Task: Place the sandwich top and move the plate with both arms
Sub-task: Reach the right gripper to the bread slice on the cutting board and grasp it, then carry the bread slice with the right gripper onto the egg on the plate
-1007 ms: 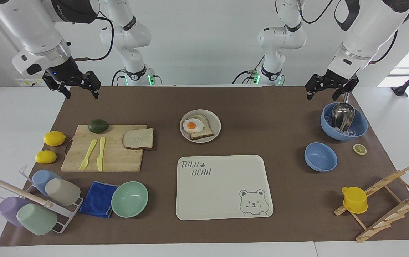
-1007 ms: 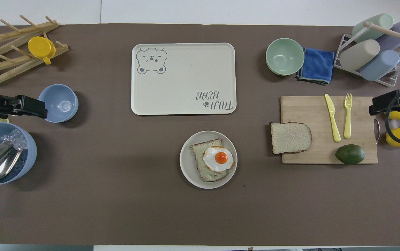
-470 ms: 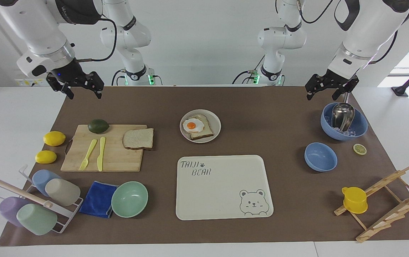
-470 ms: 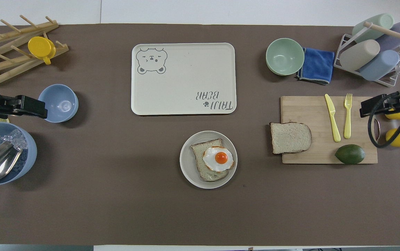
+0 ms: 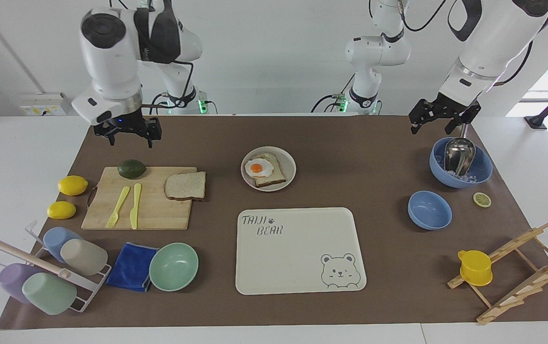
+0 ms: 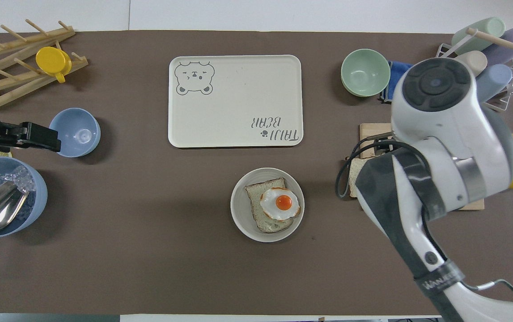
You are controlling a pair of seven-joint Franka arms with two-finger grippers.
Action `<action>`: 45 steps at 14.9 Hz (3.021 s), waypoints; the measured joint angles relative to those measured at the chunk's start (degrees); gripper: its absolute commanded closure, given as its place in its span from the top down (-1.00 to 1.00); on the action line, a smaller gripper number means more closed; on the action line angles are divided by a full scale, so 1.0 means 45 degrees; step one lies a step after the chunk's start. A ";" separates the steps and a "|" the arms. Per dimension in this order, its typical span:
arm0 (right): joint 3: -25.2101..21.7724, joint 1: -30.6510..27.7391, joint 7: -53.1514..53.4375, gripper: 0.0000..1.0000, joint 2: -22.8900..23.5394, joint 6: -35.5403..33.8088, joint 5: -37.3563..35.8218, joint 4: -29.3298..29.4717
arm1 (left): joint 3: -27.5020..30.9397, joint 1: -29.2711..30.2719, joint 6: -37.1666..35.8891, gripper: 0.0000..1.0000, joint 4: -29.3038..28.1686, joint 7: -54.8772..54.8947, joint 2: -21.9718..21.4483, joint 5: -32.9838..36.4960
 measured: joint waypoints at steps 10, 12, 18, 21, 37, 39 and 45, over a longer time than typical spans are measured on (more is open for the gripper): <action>-0.0023 0.2246 0.3898 1.00 0.3254 0.1782 -0.1476 -0.0499 | 0.0000 0.0000 0.0000 1.00 0.0000 0.0000 0.0000 0.0000; -0.0089 0.2189 0.3898 0.88 0.3245 0.1816 -0.1541 -0.0823 | 0.0000 0.0000 0.0000 1.00 0.0000 0.0000 0.0000 0.0000; -0.0080 0.2195 0.3898 0.61 0.3061 0.1816 -0.1631 -0.1366 | 0.0000 0.0000 -0.0001 1.00 0.0000 0.0000 -0.0001 0.0000; -0.0075 0.2215 0.3898 0.54 0.2958 0.1817 -0.1663 -0.1739 | 0.0000 0.0000 -0.0001 1.00 0.0000 0.0000 -0.0001 0.0000; 0.0089 0.2623 0.3836 -1.00 0.2364 -0.0320 -0.2009 -0.1429 | 0.0000 0.0000 -0.0001 1.00 0.0000 0.0000 -0.0001 0.0000; 0.0214 0.3263 0.3681 -1.00 0.2316 -0.1812 -0.2010 -0.0464 | 0.0000 0.0000 -0.0001 1.00 0.0000 0.0000 -0.0001 0.0000; 0.0650 0.5384 0.4486 -1.00 0.1323 -0.3713 -0.1919 0.0574 | 0.0000 0.0000 -0.0002 1.00 0.0000 0.0000 -0.0001 0.0000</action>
